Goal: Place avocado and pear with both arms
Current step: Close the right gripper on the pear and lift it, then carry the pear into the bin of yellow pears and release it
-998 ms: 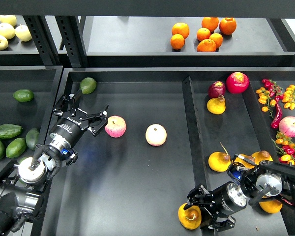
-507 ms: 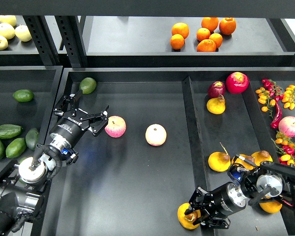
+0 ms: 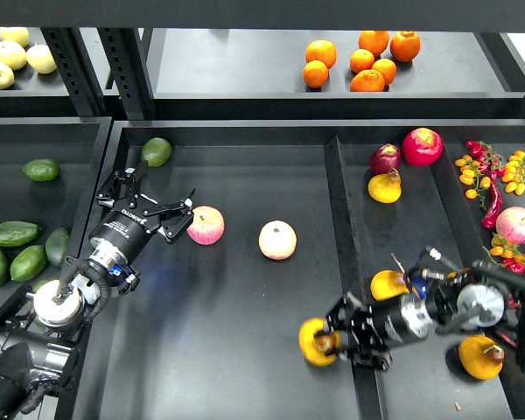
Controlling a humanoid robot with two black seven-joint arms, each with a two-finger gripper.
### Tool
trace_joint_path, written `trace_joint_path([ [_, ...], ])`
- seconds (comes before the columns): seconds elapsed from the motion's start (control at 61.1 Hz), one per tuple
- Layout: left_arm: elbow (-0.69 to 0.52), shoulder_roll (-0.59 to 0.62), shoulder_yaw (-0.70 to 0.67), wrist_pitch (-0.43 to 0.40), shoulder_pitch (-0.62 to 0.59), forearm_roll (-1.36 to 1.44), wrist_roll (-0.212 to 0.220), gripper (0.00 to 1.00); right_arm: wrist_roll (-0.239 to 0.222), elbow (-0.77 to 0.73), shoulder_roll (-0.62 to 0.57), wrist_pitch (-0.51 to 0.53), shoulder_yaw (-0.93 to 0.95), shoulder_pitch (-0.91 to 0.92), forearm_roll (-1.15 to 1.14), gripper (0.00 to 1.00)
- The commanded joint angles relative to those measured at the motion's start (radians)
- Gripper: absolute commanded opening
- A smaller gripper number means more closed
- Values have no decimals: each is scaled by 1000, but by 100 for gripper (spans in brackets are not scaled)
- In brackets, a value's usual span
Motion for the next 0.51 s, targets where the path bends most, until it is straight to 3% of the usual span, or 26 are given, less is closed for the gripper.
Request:
trace_joint_path([
  [0.0,-3,0,0,0,0,0,0,99,0,7,-85,0,-9,35,17,5],
  [0.491,-6,0,0,0,0,0,0,99,0,-3,-246,0,-63,-27,11,6],
])
